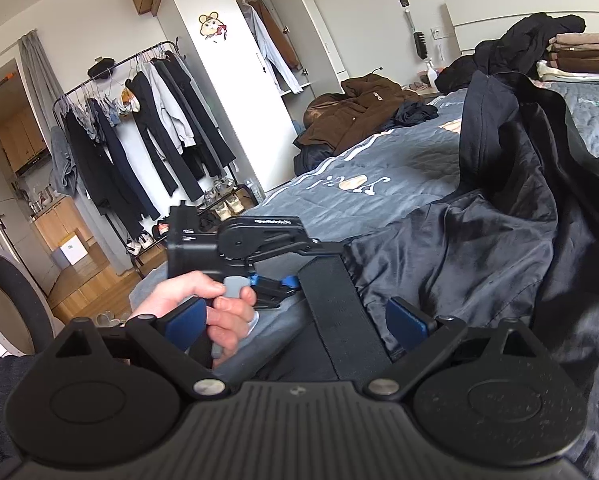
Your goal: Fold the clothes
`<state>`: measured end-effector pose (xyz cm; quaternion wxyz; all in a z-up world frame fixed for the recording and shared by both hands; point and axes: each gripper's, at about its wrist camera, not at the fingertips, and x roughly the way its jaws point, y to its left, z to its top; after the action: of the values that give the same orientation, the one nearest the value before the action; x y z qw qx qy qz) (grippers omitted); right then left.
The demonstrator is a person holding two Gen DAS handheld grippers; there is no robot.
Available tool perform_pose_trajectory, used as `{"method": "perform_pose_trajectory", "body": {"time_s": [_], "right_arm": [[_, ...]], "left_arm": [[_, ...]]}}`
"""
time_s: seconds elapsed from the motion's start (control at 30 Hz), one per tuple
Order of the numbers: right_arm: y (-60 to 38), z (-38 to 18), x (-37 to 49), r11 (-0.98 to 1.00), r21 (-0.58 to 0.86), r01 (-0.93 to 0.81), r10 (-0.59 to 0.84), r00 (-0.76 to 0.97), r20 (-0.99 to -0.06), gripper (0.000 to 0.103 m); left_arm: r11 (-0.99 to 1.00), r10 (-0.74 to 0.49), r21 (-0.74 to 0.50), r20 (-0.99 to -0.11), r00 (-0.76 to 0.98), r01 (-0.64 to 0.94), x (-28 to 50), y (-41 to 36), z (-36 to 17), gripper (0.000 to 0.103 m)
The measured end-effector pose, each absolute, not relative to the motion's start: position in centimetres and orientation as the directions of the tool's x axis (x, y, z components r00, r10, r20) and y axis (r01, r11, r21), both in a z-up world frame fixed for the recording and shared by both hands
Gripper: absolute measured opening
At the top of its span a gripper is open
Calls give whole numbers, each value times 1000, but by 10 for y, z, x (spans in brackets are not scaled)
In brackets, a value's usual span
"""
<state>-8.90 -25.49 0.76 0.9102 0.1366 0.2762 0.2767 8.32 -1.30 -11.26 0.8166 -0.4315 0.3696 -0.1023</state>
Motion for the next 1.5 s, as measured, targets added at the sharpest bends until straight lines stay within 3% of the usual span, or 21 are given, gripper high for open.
{"method": "perform_pose_trajectory", "body": {"time_s": [0.03,0.17,0.33,0.4,0.53,0.87,1.1,1.13,1.23,1.27,1.37,1.5], "right_arm": [[-255,8,-89,810,402,-428,579,695,-426,96],[-257,9,-91,810,403,-427,578,700,-420,96],[-267,14,-93,812,410,-415,570,715,-405,96],[-278,19,-95,817,418,-398,557,733,-391,96],[-309,30,-97,828,448,-336,510,783,-355,96],[-370,42,-105,845,492,-209,390,871,-299,96],[-369,39,-102,860,451,-241,413,846,-336,96],[-370,38,-103,864,442,-239,411,843,-348,96],[-369,34,-105,880,416,-228,396,836,-380,96],[-369,33,-105,885,409,-225,391,835,-388,96],[-375,33,-106,885,415,-211,381,841,-384,96],[-383,33,-108,886,423,-190,362,854,-374,96]], "left_arm": [[613,-481,-779,-500,720,-132,82,-14,-109,13],[744,-450,-667,-457,767,38,73,-35,-77,11],[888,-445,-321,-428,786,328,49,-95,-40,10],[882,-469,-167,-411,782,441,31,-123,-32,10],[791,-554,22,-395,733,611,-4,-168,-31,9],[480,-731,189,-455,509,857,-78,-238,-45,5],[289,-638,375,-611,469,881,-108,-277,-93,7],[273,-625,387,-624,468,881,-110,-278,-98,10],[208,-603,369,-681,416,906,-115,-277,-101,38],[191,-610,329,-698,374,925,-115,-273,-96,42],[168,-668,173,-704,241,970,-113,-263,-76,44],[222,-781,-48,-606,148,974,-90,-237,-44,55]]}}
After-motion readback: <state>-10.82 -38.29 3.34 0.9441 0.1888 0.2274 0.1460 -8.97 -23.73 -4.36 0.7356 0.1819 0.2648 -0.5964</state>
